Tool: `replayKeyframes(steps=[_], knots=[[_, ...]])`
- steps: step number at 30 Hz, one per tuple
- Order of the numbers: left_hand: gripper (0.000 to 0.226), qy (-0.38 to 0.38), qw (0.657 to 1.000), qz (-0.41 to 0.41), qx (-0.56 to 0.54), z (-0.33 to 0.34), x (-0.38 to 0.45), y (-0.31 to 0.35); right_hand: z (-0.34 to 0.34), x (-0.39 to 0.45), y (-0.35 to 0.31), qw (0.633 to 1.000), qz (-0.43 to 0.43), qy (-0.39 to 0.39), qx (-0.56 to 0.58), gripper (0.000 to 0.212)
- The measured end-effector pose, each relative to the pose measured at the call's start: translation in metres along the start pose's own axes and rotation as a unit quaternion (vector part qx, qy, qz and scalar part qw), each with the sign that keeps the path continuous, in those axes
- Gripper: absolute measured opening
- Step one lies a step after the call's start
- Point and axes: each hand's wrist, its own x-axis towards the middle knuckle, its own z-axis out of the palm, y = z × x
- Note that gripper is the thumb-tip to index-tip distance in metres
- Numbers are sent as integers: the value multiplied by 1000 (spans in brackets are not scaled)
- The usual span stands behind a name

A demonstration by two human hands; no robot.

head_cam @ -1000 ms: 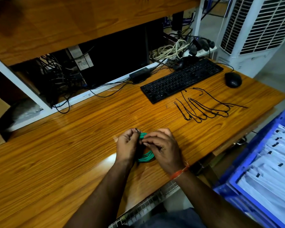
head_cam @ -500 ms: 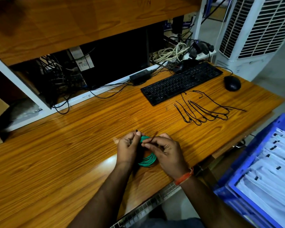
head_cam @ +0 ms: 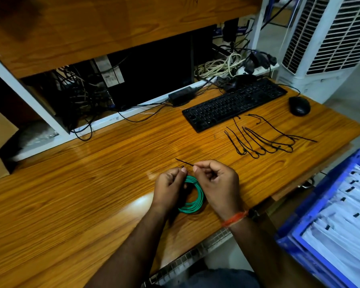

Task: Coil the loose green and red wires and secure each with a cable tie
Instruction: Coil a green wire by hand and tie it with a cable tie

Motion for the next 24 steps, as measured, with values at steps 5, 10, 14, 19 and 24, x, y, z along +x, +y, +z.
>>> replayKeyframes(steps=[5,10,14,19,24], knots=[[41,-10,1000,4,11,-2,-1,1,-4,7,-3,987,-92,9,-134,10],[43,-14,1000,2,14,-2,-1,-2,-10,13,-4,964,-138,14,-226,11],[43,-19,1000,-1,11,-3,0,-2,-11,13,-2,949,-179,9,-261,18],[41,-14,1000,3,20,-3,0,-3,-10,13,-1,934,-208,5,-291,24],[40,-18,1000,3,26,-4,1,-5,-10,13,0,928,-216,11,-302,23]])
